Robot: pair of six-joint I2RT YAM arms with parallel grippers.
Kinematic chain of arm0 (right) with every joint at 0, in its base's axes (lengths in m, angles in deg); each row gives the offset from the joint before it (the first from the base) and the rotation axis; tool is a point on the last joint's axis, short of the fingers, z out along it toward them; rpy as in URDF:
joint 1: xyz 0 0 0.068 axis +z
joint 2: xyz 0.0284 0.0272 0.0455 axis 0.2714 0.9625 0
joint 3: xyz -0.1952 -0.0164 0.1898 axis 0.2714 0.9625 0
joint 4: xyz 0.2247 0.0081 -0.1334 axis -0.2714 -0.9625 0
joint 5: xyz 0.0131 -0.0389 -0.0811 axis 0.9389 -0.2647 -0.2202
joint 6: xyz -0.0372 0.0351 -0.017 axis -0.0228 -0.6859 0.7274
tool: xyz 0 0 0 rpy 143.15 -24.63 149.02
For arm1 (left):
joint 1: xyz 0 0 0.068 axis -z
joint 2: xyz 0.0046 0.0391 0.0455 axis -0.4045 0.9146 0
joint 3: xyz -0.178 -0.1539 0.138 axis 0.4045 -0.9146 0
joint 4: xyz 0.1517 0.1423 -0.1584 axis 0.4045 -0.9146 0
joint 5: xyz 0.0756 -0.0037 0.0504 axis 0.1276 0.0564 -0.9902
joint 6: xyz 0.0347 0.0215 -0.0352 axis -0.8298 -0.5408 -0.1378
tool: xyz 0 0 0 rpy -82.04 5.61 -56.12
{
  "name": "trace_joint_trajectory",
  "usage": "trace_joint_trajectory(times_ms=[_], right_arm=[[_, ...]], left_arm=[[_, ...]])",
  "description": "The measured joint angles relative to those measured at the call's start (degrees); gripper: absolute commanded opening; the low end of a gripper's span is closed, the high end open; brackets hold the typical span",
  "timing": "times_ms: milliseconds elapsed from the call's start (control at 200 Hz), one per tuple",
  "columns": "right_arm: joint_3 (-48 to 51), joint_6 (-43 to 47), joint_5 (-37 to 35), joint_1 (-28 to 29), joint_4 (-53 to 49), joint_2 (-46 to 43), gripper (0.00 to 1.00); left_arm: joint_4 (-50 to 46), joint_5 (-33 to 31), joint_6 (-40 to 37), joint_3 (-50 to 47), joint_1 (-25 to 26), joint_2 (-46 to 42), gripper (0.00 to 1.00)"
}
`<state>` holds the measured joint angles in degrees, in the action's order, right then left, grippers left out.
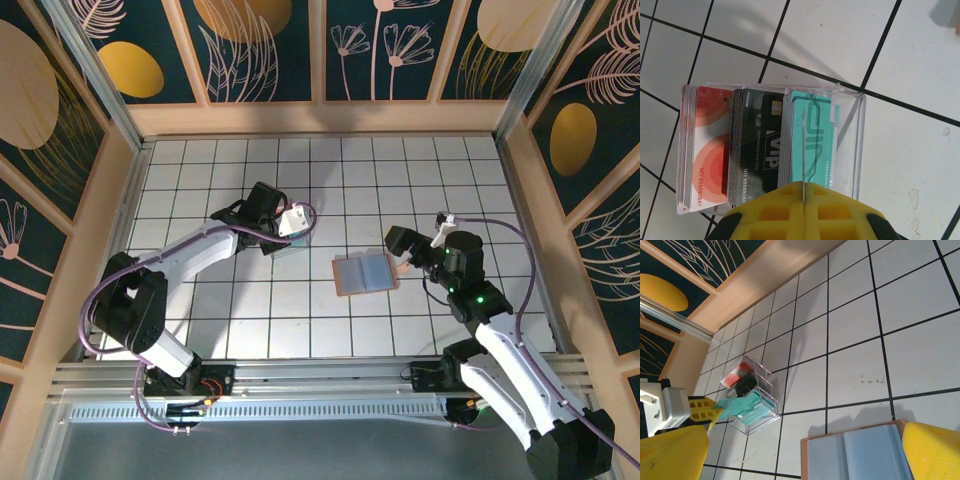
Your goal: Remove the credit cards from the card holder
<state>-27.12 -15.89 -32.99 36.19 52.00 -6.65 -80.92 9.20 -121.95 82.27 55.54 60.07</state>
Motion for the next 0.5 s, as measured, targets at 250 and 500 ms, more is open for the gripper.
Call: trace_joint_trajectory(times_ms=[250,500], right_arm=[[0.0,0.0,-0.3,0.0,0.0,0.0,0.99],[0.0,0.0,-0.3,0.0,0.0,0.1,0.99]], left_arm=[[-0.2,0.8,-0.7,1.6,-0.9,2.6,0.0],[-0.8,1.8,-1.2,2.8,-1.0,4.5,0.0]])
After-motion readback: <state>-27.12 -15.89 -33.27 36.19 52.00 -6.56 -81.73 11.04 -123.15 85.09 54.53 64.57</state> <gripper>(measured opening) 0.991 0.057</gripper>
